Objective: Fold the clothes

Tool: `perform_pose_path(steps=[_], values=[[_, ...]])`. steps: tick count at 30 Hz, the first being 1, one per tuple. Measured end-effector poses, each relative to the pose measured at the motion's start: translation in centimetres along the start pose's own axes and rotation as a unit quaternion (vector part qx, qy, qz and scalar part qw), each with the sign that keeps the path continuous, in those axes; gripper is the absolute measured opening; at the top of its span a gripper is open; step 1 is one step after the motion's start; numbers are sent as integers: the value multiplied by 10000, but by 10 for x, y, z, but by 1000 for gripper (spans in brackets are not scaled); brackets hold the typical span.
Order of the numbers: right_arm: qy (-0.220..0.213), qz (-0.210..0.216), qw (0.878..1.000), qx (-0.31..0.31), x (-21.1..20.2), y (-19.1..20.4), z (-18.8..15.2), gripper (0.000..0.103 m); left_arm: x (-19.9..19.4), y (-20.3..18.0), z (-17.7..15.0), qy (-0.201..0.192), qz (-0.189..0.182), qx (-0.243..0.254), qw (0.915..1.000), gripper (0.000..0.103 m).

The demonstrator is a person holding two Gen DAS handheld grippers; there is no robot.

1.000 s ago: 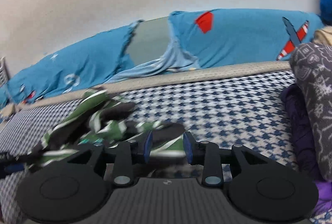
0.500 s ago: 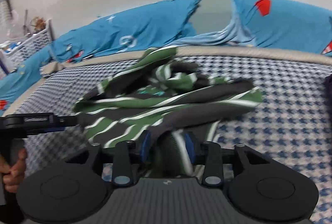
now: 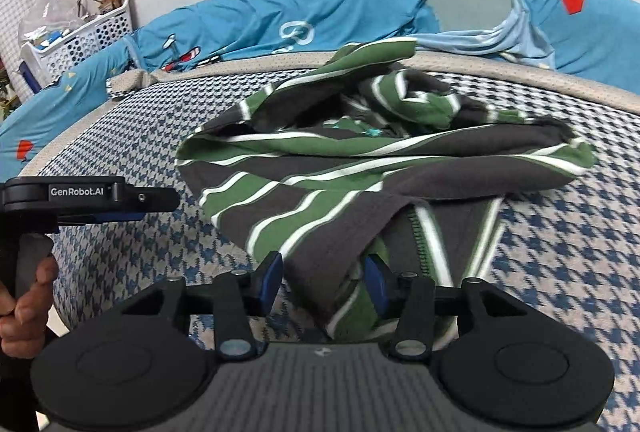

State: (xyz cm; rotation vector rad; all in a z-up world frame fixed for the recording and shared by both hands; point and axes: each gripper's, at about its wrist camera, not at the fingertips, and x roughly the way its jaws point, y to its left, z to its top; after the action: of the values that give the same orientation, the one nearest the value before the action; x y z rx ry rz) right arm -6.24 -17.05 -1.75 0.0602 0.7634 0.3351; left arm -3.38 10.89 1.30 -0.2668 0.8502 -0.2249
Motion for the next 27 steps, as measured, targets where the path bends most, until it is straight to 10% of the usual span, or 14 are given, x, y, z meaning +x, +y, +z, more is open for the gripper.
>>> perform_pose_path(steps=[4, 27], values=[[101, 75, 9998, 140, 10, 0, 0, 6, -4, -5, -7, 17, -57, 149, 9999, 75], [-833, 1453, 9770, 1323, -59, 29, -1, 4, -49, -4, -54, 200, -961, 119, 9951, 89]])
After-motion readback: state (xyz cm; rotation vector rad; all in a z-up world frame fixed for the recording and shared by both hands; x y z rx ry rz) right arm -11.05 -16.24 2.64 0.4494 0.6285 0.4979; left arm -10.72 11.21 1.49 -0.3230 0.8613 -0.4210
